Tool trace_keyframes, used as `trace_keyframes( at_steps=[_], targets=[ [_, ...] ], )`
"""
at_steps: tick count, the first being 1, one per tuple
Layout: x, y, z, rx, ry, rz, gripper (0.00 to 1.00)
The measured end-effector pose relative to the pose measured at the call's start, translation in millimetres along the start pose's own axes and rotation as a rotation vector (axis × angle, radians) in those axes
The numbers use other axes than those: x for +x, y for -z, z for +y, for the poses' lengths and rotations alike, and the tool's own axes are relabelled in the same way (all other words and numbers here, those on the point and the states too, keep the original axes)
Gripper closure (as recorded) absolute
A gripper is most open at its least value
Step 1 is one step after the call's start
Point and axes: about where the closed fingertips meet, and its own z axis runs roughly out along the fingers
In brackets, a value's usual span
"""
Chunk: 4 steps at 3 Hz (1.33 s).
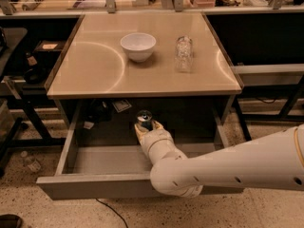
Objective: Place redbull can into top drawer
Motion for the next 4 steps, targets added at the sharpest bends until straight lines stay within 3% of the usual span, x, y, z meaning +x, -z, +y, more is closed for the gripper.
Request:
trace_keyframes(
  at_steps=[3, 4],
  targets=[
    [-0.1, 0.0, 0.0, 0.000, 0.000, 0.000, 0.13],
    [-0.1, 0.0, 0.0, 0.000, 0.000, 0.000, 0.00]
  ],
)
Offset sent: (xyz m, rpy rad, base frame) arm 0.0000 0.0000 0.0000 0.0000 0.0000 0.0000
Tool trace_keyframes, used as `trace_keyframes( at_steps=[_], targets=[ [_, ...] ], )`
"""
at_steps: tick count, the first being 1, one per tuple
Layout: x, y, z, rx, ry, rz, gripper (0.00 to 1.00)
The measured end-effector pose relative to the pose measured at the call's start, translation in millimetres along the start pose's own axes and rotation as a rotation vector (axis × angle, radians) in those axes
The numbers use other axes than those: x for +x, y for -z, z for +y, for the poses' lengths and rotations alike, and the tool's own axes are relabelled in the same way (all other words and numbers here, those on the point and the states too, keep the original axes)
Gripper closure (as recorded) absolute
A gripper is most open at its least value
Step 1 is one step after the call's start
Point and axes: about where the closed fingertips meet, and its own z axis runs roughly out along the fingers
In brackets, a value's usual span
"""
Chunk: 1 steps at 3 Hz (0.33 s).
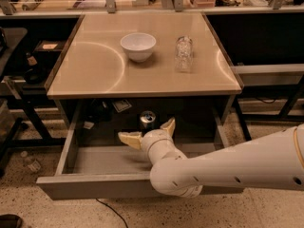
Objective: Place redbull can into top drawer
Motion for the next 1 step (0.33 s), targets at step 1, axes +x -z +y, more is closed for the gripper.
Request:
trace_keyframes(
  at_steps=[1],
  targets=[
    [0.0, 0.0, 0.0, 0.000, 0.000, 0.000, 0.00]
  ],
)
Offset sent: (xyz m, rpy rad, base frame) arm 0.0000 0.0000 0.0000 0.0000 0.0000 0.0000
